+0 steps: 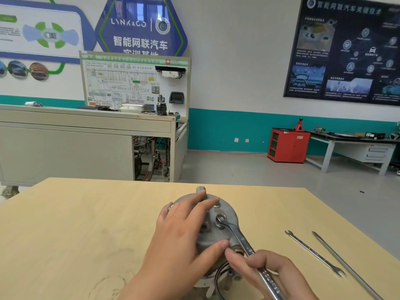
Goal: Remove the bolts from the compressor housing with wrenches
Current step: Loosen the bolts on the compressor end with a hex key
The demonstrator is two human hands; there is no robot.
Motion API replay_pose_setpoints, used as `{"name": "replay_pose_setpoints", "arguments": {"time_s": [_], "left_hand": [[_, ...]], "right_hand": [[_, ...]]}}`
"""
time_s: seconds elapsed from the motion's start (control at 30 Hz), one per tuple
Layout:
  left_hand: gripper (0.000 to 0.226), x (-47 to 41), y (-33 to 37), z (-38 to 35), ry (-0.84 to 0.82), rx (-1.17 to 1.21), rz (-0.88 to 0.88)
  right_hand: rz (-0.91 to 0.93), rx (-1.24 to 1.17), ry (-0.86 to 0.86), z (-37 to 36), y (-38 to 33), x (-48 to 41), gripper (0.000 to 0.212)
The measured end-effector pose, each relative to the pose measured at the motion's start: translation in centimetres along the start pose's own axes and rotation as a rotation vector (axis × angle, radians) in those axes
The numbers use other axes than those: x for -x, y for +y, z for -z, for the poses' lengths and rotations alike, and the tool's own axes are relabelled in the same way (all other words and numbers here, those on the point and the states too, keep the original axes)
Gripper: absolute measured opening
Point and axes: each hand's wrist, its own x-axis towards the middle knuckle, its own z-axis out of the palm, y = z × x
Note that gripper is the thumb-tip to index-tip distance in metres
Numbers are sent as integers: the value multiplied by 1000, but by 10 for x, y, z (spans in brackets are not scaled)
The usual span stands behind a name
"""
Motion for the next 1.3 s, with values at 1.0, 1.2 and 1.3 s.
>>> {"name": "replay_pose_setpoints", "arguments": {"time_s": [1.0,1.2,1.3], "left_hand": [[41,-1,3,5,-43,27,2],[91,-1,2,4,-34,50,3],[90,0,1,4,-20,57,1]], "right_hand": [[140,770,-324,3,-3,-167,27],[-122,-362,-64,38,-13,-147,22],[-56,-495,13,55,-17,-119,9]]}}
